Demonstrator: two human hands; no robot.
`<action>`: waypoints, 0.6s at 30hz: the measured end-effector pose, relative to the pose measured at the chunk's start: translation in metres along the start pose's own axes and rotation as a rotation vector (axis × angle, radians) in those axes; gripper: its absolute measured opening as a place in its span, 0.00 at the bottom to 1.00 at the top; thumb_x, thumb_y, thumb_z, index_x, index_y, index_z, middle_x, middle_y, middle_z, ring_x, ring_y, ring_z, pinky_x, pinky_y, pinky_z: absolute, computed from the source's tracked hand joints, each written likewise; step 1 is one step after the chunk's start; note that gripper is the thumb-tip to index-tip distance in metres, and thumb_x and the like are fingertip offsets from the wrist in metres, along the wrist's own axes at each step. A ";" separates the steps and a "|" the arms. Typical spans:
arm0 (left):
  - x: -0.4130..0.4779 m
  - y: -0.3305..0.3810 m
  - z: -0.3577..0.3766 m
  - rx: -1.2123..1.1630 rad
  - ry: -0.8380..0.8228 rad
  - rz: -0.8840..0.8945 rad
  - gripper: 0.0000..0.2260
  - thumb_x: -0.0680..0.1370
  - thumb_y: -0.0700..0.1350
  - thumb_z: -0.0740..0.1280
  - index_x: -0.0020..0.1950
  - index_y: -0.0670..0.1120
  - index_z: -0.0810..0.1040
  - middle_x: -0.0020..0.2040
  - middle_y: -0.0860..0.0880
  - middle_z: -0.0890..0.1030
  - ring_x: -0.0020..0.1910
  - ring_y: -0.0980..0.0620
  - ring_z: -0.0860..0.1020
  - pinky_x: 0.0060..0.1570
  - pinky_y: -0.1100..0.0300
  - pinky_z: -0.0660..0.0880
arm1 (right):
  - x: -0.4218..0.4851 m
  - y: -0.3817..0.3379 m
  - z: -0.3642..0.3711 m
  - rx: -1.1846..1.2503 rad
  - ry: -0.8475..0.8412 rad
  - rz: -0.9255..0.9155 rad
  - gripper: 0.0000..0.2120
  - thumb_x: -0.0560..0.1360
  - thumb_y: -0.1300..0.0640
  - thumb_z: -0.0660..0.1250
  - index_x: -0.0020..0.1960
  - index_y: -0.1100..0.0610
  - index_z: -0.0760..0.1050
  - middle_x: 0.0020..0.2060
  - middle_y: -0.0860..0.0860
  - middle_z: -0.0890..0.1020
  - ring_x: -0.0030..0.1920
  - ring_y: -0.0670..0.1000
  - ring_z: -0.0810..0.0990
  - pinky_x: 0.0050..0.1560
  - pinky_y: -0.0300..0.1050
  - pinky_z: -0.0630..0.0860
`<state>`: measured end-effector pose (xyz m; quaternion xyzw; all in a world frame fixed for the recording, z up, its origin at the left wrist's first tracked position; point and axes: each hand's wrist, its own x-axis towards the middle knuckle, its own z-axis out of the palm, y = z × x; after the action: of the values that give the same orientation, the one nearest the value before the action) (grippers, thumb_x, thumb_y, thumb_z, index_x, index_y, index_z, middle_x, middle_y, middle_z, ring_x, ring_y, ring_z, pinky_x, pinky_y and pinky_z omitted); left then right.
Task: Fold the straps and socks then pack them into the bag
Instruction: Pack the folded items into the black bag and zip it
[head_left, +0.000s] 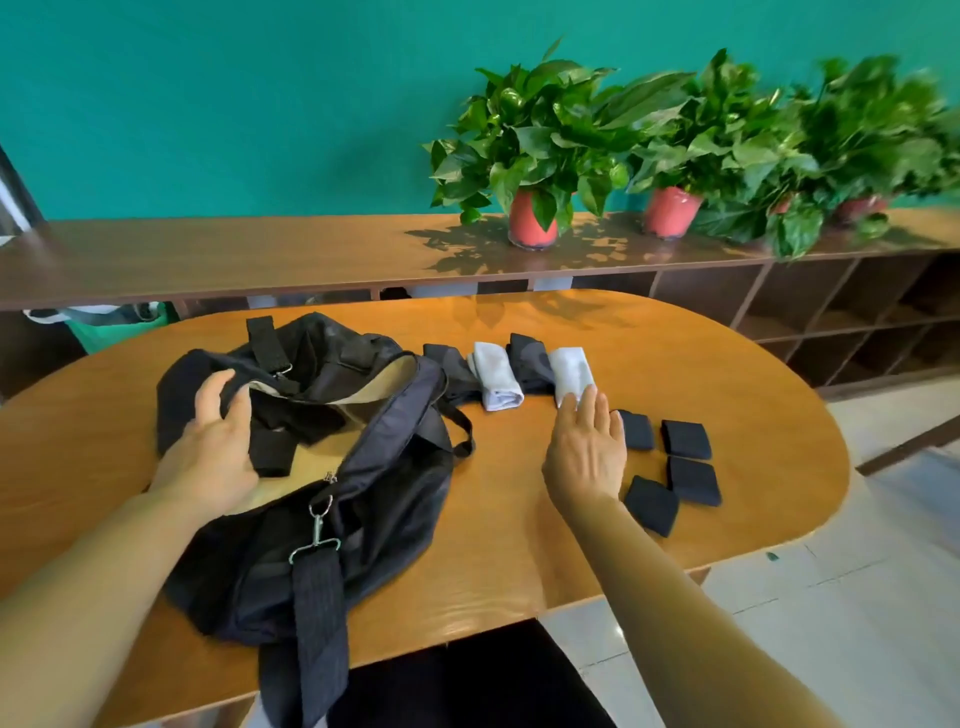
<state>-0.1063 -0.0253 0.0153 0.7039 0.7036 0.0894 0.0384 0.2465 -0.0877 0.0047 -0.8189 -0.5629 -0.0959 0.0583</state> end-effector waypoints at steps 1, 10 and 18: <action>0.001 0.001 0.001 0.007 -0.001 -0.009 0.35 0.74 0.35 0.65 0.77 0.46 0.52 0.75 0.52 0.39 0.47 0.48 0.68 0.33 0.57 0.66 | 0.007 0.011 0.004 -0.013 -0.071 0.069 0.28 0.79 0.59 0.57 0.75 0.64 0.52 0.75 0.63 0.53 0.76 0.60 0.53 0.74 0.54 0.54; 0.005 0.004 -0.002 0.010 -0.014 -0.071 0.36 0.74 0.33 0.61 0.77 0.50 0.50 0.75 0.56 0.39 0.35 0.48 0.71 0.26 0.58 0.66 | 0.045 0.048 0.026 0.087 -0.304 0.321 0.24 0.80 0.57 0.56 0.73 0.64 0.57 0.73 0.62 0.61 0.73 0.59 0.59 0.70 0.50 0.61; 0.004 0.008 -0.008 -0.027 -0.029 -0.088 0.31 0.77 0.35 0.62 0.74 0.49 0.51 0.76 0.50 0.41 0.31 0.51 0.67 0.28 0.58 0.63 | 0.040 0.032 0.013 0.050 -0.341 0.234 0.12 0.78 0.63 0.58 0.58 0.58 0.75 0.56 0.53 0.78 0.55 0.53 0.77 0.46 0.42 0.73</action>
<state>-0.0994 -0.0219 0.0247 0.6731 0.7319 0.0869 0.0619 0.2913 -0.0602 0.0009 -0.8814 -0.4677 0.0656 -0.0068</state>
